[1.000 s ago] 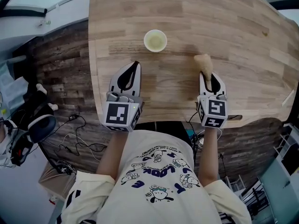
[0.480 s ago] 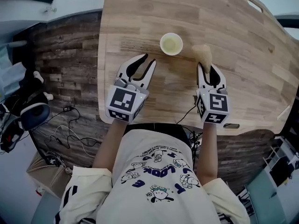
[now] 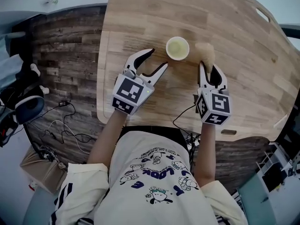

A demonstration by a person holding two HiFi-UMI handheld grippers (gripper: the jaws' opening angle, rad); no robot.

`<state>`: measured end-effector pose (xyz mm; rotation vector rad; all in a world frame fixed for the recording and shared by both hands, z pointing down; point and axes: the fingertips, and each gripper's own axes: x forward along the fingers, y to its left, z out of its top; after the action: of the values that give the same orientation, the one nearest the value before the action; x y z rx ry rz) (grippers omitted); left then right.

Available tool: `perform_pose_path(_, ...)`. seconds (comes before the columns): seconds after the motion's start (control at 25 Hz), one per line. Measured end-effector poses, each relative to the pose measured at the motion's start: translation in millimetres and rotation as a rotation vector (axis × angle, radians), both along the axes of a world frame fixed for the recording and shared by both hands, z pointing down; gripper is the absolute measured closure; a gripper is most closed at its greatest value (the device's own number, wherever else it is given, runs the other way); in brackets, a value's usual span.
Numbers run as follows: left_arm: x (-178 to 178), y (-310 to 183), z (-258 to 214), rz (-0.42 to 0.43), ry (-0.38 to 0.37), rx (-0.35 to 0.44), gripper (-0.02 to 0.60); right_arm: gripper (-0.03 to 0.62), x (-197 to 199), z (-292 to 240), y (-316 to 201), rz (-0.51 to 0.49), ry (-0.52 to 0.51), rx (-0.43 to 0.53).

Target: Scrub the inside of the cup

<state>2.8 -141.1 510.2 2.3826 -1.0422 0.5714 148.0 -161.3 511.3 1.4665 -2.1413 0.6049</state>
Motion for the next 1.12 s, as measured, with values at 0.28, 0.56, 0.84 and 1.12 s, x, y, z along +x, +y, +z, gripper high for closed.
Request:
perform_pose_path(0.28, 15, -13, 9, 0.035, 0.014, 0.013, 0.245, 0.487, -12, 3, -10, -0.005, -0.005, -0.006)
perform_pose_path(0.56, 31, -19, 19, 0.091, 0.012, 0.012, 0.178, 0.487, -19, 10, -17, -0.015, -0.007, -0.022)
perform_pose_path(0.84, 44, -25, 31, 0.118, -0.01, 0.008, 0.178, 0.487, -14, 14, -20, 0.013, -0.013, -0.03)
perform_pose_path(1.12, 52, -34, 30, 0.116, 0.013, 0.009, 0.178, 0.485, -9, 16, -18, 0.021, -0.025, -0.038)
